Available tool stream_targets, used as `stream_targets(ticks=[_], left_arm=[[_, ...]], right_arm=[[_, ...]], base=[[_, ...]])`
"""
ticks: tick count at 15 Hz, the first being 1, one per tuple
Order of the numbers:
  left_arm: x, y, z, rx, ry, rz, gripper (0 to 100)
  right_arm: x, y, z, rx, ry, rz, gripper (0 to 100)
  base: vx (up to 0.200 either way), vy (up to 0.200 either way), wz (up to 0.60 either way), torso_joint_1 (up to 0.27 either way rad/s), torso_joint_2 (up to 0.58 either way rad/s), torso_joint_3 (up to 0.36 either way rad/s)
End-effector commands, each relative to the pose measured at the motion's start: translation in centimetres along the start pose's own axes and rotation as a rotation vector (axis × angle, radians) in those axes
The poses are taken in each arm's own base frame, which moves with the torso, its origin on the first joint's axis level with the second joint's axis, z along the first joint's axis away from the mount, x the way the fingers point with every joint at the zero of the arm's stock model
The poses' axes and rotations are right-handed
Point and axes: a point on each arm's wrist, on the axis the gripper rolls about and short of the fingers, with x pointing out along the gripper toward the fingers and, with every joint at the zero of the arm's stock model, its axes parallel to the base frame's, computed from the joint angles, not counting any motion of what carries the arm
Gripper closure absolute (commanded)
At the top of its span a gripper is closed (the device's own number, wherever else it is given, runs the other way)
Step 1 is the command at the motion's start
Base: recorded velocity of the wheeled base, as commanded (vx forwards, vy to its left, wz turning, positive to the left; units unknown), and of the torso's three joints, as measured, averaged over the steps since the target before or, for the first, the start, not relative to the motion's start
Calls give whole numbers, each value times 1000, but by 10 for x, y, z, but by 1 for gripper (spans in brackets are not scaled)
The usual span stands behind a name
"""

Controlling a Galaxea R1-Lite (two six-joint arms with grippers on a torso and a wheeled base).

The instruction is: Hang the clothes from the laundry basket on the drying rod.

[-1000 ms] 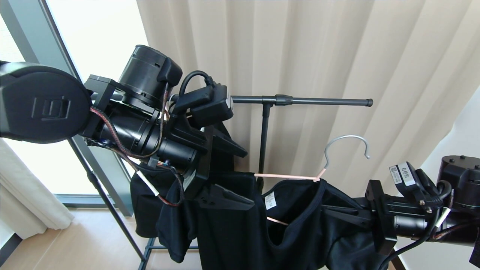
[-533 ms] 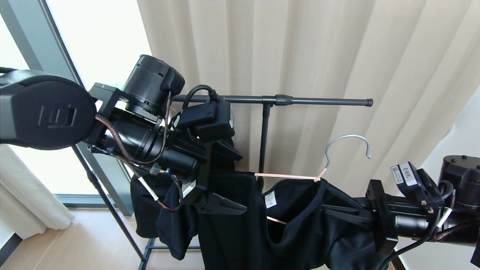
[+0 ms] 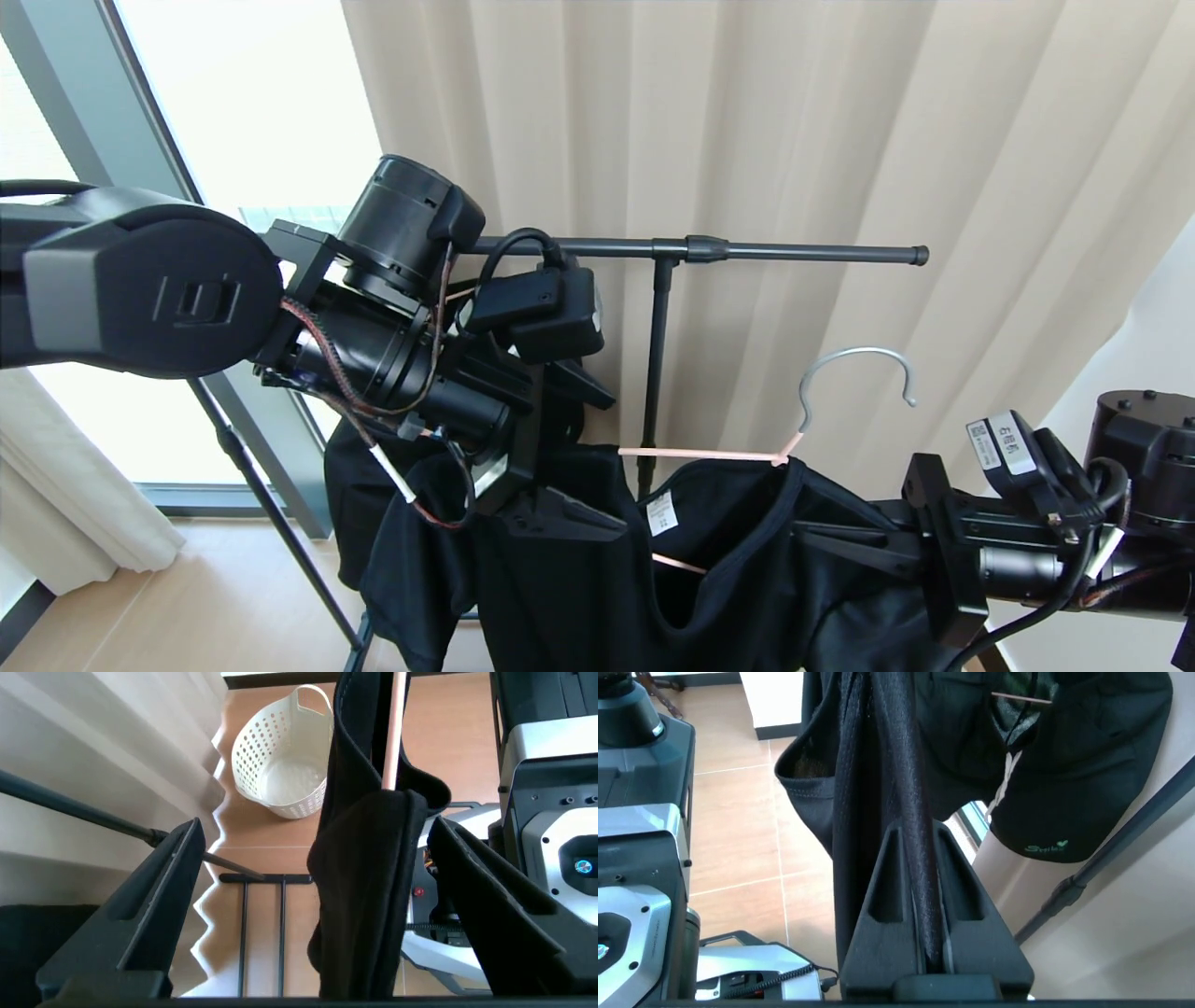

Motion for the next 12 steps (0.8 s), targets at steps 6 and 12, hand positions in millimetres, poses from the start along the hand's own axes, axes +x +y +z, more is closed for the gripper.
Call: stream_targets(ticks=[6,12], left_arm=[[5,3,-1,-16,5,-6,100],[-2,-4,-4,-18,8,-6,100]], right_arm=[[0,1,1,-4,-3,2,100],[0,-1,3,-5,-8,-2,100]], base=[[0,0,0,0,0,0],[0,0,0,0,0,0]])
